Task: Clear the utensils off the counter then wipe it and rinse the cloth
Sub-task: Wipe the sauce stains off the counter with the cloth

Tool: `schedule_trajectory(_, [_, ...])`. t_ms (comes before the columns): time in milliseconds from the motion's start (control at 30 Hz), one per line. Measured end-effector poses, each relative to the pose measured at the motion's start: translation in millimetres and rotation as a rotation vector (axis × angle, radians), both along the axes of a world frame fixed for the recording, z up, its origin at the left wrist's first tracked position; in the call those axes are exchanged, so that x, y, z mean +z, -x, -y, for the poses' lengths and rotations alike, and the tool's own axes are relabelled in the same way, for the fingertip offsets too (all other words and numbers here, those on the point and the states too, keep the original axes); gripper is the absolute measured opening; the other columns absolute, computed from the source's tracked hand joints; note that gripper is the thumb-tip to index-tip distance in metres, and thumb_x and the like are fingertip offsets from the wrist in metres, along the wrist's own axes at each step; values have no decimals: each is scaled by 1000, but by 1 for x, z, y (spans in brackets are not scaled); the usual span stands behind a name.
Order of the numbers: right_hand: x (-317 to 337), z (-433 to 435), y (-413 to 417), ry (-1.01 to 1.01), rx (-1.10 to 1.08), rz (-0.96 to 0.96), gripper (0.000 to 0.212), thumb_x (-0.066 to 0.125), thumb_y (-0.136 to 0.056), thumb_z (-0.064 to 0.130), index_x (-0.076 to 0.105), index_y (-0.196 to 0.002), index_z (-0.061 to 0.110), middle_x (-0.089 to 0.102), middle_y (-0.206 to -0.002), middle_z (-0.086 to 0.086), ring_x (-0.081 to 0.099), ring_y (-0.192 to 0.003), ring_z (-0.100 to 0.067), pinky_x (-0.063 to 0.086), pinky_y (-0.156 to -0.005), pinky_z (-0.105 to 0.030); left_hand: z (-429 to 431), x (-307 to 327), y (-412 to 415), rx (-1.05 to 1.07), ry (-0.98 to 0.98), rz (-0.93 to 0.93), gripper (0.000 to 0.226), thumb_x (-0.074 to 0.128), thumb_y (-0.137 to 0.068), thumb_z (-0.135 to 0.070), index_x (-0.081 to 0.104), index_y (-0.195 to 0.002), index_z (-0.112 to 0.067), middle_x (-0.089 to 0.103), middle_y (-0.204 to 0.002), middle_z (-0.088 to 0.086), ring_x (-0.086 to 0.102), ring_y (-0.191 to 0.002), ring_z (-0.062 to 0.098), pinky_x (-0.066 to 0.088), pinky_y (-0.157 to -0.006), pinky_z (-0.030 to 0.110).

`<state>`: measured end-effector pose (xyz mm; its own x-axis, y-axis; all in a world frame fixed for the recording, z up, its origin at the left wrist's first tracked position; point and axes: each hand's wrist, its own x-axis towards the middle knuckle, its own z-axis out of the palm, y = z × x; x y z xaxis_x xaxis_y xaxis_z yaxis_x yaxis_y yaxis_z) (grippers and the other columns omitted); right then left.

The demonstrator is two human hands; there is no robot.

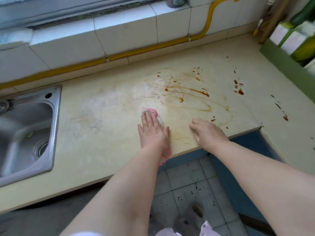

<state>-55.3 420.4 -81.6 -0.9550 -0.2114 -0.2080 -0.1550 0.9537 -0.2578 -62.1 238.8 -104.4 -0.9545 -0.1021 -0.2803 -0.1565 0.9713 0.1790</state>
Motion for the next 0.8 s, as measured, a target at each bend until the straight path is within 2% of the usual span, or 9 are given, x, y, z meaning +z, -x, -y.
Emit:
schedule_trajectory(100, [-4,-21,-1,8,-45,-58,46,47,-95,7,47,-140,18,38,-152,1,29,-143,-14,24,-117,-32,-31,-3,2,-174,23,-71,70,12,-99,-48,-18,-151,-12,-25,-158,4,-29,-143,19,-12,-118,45])
schedule_trajectory(233, [-2,-40,7,8,-98,-116,60,47,-89,-3,41,-143,20,37,-152,3,27,-144,-14,23,-117,-32,-73,-6,5,-367,29,-90,66,11,-99,-47,-12,-153,-18,-19,-160,-1,-25,-145,14,-14,-117,47])
schedule_trajectory(333, [-1,-44,11,7,-82,-84,59,47,-90,0,39,-144,21,35,-153,4,26,-144,-14,22,-117,-32,-72,-7,6,-435,15,-69,64,11,-100,-48,-11,-154,-22,-18,-161,-5,-23,-145,11,-17,-116,49])
schedule_trajectory(467, [-3,-23,14,14,70,-68,47,48,-94,13,44,-140,24,37,-151,6,28,-141,-14,21,-114,-31,-20,-6,5,-235,72,-54,66,10,-99,-51,-13,-153,-23,-21,-159,-8,-22,-145,10,-17,-115,50])
schedule_trajectory(667, [-4,13,26,67,198,-49,45,46,-96,15,45,-140,26,37,-150,7,29,-139,-13,22,-113,-32,90,-1,-9,178,183,-5,67,11,-99,-50,-14,-153,-19,-20,-160,-3,-20,-146,11,-12,-116,53])
schedule_trajectory(800, [-1,11,42,75,208,-66,37,42,-99,25,50,-135,25,45,-143,8,36,-135,-14,26,-114,-34,112,-1,1,292,178,-14,69,17,-100,-50,-9,-154,-16,-15,-162,-1,-16,-148,13,-11,-116,54])
